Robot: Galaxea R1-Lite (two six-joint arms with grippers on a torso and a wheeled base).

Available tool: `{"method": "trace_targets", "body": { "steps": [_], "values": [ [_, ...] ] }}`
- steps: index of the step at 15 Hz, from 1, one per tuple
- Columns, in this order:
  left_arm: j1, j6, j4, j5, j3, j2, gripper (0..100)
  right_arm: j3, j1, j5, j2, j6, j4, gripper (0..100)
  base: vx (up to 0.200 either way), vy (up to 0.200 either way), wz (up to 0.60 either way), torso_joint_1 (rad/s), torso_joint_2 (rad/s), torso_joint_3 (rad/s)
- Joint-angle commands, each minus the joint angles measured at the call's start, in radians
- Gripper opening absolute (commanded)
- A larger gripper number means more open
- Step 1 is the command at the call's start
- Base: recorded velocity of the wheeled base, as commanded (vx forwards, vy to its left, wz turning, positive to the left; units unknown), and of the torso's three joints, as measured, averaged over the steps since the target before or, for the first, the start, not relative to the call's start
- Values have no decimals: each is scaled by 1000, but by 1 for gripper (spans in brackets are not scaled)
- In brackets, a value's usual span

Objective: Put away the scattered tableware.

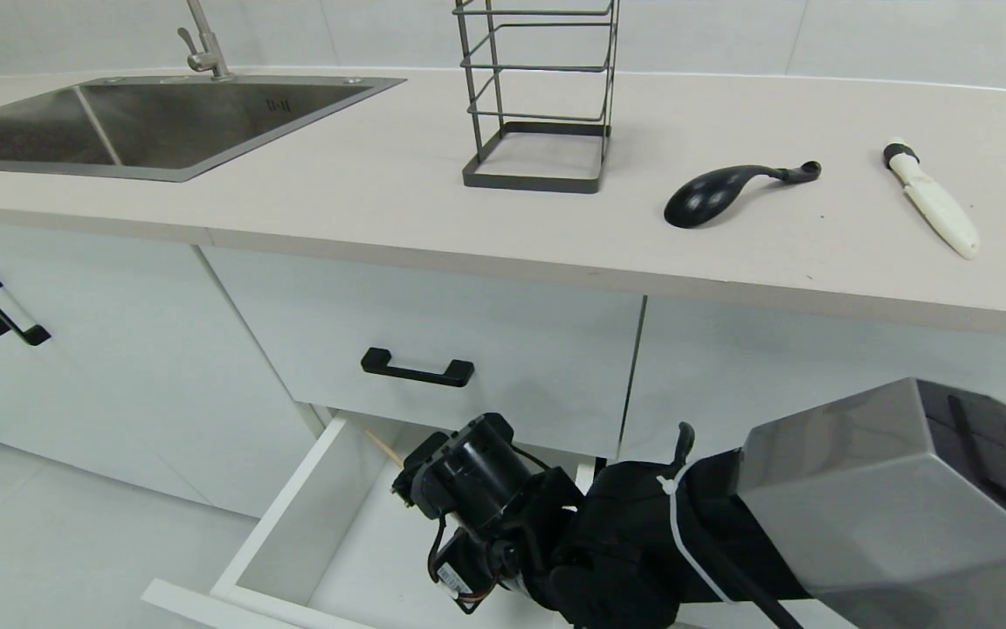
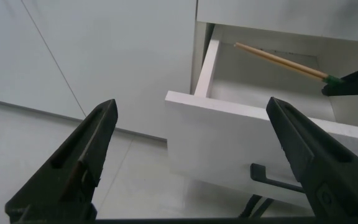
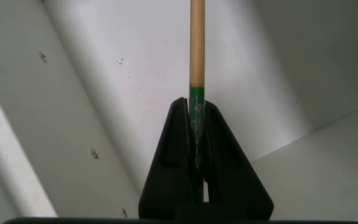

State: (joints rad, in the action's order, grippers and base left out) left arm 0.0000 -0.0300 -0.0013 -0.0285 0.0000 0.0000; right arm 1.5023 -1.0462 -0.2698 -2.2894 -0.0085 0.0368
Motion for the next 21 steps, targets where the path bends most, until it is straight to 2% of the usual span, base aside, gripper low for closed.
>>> {"method": "trace_targets", "body": {
  "steps": [1, 13, 21],
  "values": [
    [0, -1, 0, -1, 0, 0, 100, 21, 6, 0, -36, -1, -2, 0, 0, 0, 0, 0, 0, 0],
    [0, -1, 0, -1, 0, 0, 100, 165, 5, -28, -190, -1, -6, 0, 0, 0, 0, 0, 0, 0],
    [0, -1, 0, -1, 0, 0, 100, 185, 15, -49, -240, 1, -6, 0, 0, 0, 0, 0, 0, 0]
  ]
}}
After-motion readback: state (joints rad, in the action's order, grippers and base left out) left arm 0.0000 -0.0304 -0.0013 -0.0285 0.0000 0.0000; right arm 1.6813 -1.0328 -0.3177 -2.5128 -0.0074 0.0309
